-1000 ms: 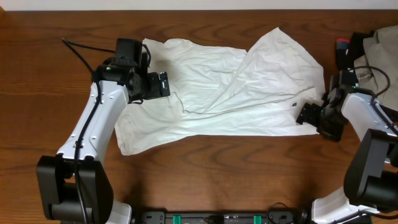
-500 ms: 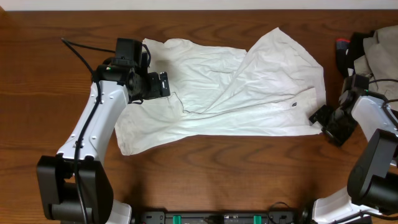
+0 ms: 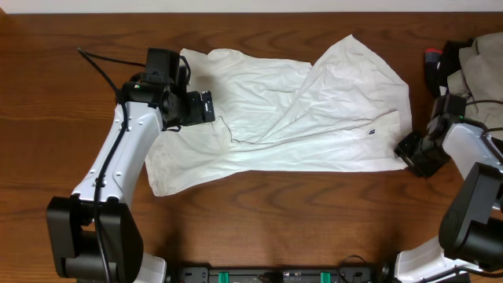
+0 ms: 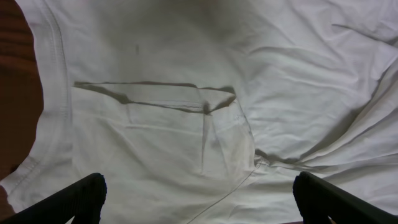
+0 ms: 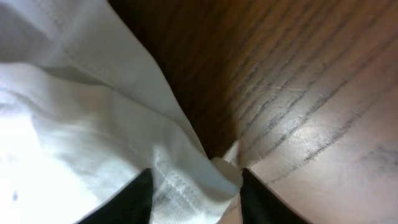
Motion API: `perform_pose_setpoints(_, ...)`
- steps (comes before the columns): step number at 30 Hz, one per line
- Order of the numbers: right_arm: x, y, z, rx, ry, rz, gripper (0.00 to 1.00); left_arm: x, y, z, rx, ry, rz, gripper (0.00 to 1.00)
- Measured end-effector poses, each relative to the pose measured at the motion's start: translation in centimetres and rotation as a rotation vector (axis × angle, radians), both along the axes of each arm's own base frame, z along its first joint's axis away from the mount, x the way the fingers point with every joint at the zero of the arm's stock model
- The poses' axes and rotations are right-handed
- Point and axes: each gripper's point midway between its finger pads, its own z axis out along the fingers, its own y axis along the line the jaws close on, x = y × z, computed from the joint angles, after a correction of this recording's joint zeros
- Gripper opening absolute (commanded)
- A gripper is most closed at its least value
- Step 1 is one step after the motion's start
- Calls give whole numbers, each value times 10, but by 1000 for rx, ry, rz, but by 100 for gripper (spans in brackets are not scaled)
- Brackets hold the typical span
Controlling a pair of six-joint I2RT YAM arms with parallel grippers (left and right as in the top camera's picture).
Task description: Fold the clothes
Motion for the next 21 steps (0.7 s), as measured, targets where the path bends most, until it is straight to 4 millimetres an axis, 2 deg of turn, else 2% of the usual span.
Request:
perform_pose_setpoints(4,0,3,-5,12,-17,0,19,0,0,0,0,0,0,98)
perform_pose_setpoints(7,0,4,-6,14,-25,-7,12,0,0,0,0,0,0,98)
perform_pose_setpoints(16,-4,5,-6,20,-9,-3,13,0,0,0,0,0,0,98)
perform_pose_setpoints(21,-16,4,-5,5,40,4,23,0,0,0,0,0,0,98)
